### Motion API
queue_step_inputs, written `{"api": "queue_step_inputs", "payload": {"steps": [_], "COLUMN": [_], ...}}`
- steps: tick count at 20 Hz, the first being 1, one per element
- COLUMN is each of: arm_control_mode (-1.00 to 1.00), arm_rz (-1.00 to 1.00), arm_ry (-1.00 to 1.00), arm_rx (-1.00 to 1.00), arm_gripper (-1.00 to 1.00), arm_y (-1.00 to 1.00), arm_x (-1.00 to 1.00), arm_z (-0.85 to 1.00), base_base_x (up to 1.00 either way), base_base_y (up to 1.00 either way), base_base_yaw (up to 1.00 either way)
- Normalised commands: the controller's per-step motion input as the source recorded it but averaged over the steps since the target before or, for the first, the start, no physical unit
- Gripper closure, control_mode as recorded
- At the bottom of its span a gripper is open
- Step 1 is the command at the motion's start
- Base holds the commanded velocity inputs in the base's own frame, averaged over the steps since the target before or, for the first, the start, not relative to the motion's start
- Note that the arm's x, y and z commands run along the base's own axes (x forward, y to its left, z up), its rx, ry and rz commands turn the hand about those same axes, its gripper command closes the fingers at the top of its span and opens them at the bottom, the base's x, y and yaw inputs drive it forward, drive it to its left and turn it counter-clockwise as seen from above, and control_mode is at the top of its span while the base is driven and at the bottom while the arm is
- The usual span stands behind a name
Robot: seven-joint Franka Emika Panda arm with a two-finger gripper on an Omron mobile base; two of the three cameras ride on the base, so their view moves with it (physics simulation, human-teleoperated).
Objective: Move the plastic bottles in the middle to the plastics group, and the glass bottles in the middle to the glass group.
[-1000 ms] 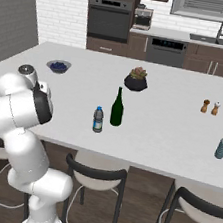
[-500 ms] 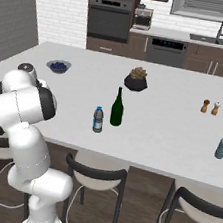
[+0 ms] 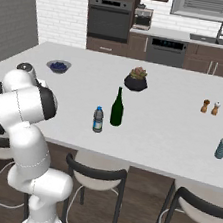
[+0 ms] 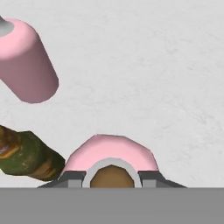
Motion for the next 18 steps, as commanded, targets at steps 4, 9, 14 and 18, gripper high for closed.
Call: {"api": "queue_step_inputs", "payload": {"steps": [4, 9, 14, 18], "arm_control_mode": [-1.00, -1.00, -1.00, -1.00], "arm_rz": [0.00, 0.00, 0.00, -0.04], "arm_ry": [0.00, 0.00, 0.00, 0.00], "arm_rx": [0.00, 0.00, 0.00, 0.01], "arm_gripper": [-1.00, -1.00, -1.00, -1.00], "arm_y": [0.00, 0.00, -0.01, -0.31], "arm_x": [0.00, 0.00, 0.00, -0.14], "arm_z": [0.00, 0.00, 0.07, 0.49], "base_base_x": [0.00, 0.00, 0.00, 0.00], "base_base_y": [0.00, 0.00, 0.00, 0.00], "base_base_yaw": [0.00, 0.00, 0.00, 0.00]}}
